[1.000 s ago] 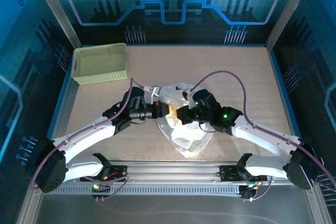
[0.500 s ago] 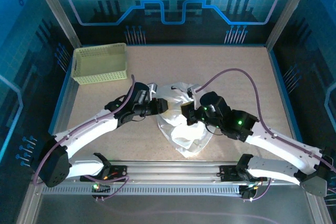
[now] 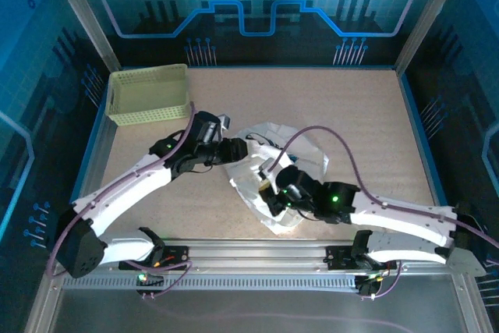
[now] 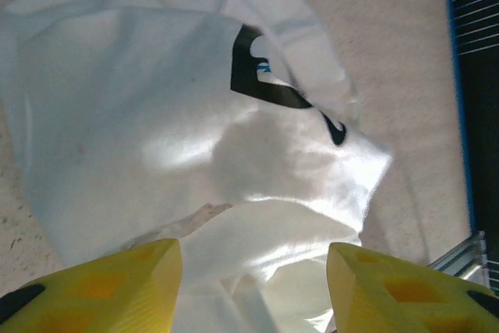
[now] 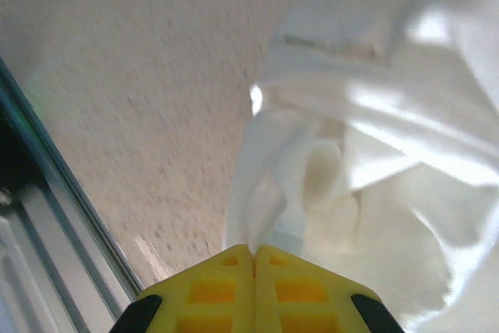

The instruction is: Fold the inside-out t-shirt

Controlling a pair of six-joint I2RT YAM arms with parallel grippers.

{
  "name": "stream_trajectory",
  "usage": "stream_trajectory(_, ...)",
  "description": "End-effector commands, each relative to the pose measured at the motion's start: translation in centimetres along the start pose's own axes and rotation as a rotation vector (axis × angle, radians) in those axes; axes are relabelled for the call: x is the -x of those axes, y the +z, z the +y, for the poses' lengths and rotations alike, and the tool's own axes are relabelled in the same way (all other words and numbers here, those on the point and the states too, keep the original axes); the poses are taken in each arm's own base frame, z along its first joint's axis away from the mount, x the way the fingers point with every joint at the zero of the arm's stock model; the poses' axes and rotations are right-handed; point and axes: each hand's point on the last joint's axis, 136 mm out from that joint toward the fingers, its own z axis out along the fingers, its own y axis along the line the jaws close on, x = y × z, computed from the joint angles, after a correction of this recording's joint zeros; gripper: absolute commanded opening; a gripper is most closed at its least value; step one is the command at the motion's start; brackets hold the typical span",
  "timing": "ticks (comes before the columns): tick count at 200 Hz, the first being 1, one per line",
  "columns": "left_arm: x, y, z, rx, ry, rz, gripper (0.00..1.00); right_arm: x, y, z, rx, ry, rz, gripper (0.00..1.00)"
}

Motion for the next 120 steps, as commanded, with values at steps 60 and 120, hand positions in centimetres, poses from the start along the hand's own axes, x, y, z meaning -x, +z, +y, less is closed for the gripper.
stream_trajectory(60,-3.9,4.5,2.6,0.152,0.105,0.182,0.69,-4.3,1.5,-0.4,-0.047,-0.034,0.075,0.10)
stream_trajectory(120,-3.9,6.7,1.9,0.146,0.133,0.193,0.69,-2.4,-0.5,-2.5,-0.091,0.089,-0.016,0.59)
